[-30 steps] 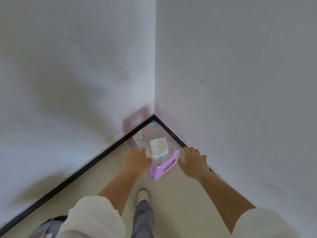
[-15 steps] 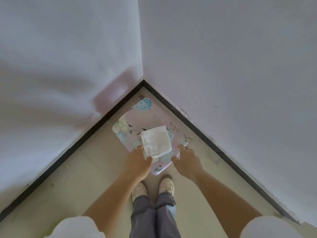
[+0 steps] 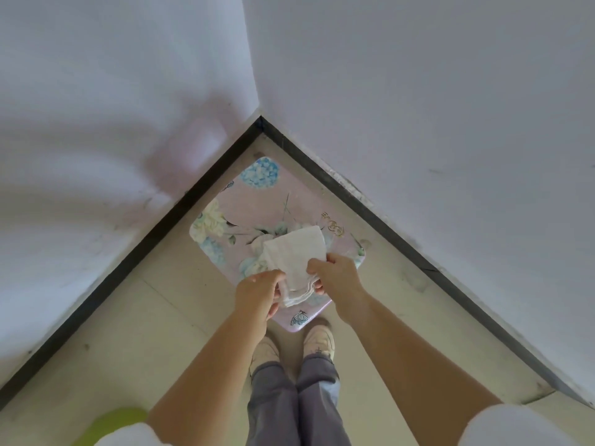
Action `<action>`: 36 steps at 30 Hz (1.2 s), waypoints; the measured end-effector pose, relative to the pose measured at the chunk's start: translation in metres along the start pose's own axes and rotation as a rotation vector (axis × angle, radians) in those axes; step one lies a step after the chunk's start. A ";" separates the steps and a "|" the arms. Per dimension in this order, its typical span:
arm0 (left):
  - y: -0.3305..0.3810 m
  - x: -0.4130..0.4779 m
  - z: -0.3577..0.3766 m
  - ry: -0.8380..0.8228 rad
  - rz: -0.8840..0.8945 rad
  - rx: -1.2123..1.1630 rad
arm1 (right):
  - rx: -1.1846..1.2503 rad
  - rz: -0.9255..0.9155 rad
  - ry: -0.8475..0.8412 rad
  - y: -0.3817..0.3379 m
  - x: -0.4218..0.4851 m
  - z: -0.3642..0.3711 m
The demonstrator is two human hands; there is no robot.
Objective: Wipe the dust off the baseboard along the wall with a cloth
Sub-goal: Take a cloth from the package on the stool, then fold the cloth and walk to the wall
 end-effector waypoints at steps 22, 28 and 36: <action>0.097 -0.454 0.023 -0.678 0.665 0.460 | 0.574 -0.395 -0.178 -0.126 -0.438 -0.153; 0.040 -0.546 0.074 -0.795 0.845 0.894 | 0.775 -0.468 -0.072 -0.049 -0.527 -0.220; -0.143 -0.632 0.207 -1.106 0.870 1.362 | 1.111 -0.603 0.198 0.112 -0.621 -0.332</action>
Point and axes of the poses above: each hand's wrist, its own x-axis towards the middle knuckle, its own z-axis out of the palm, y = z × x, the point moved 8 cm from there along x, towards the middle knuckle, and after that the axes turned 14 degrees about x, right-handed, at the moved point
